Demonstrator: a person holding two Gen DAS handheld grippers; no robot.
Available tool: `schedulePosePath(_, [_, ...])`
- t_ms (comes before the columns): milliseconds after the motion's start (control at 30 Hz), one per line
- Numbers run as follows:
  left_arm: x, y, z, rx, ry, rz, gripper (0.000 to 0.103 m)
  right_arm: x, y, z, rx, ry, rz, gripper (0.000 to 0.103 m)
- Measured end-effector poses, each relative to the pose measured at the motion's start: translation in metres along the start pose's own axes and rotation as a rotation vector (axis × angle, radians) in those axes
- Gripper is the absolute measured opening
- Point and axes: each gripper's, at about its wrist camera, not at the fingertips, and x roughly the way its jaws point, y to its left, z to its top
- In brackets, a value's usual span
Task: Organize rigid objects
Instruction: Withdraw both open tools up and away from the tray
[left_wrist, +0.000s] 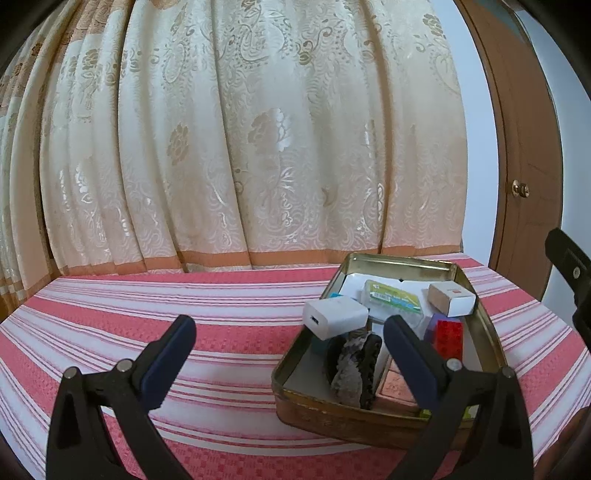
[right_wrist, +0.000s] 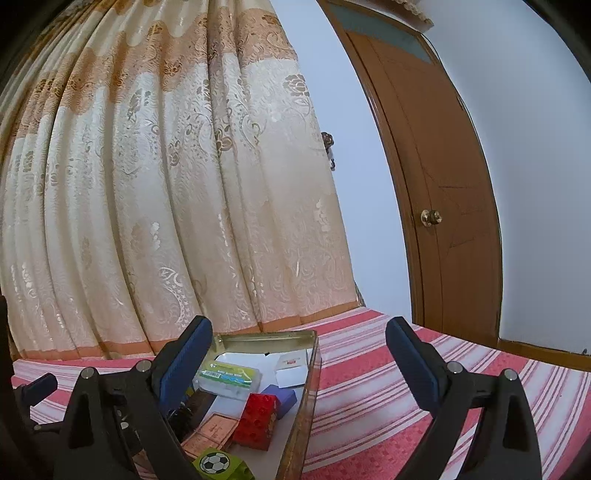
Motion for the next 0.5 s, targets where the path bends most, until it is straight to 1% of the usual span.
schedulePosePath(233, [0.0002, 0.0003, -0.0001, -0.003, 0.002, -0.007, 0.103, -0.0007, -0.0001, 0.0002, -0.004, -0.005, -0.004, 0.097])
schedulePosePath(333, [0.0016, 0.0009, -0.0001, -0.019, 0.014, -0.019, 0.103, -0.0006, -0.0002, -0.0001, -0.005, -0.005, -0.003, 0.097])
schedulePosePath(500, [0.0052, 0.0019, 0.0008, -0.037, 0.032, -0.019, 0.103, -0.0001, -0.0001, 0.0001, -0.007, -0.007, -0.005, 0.097])
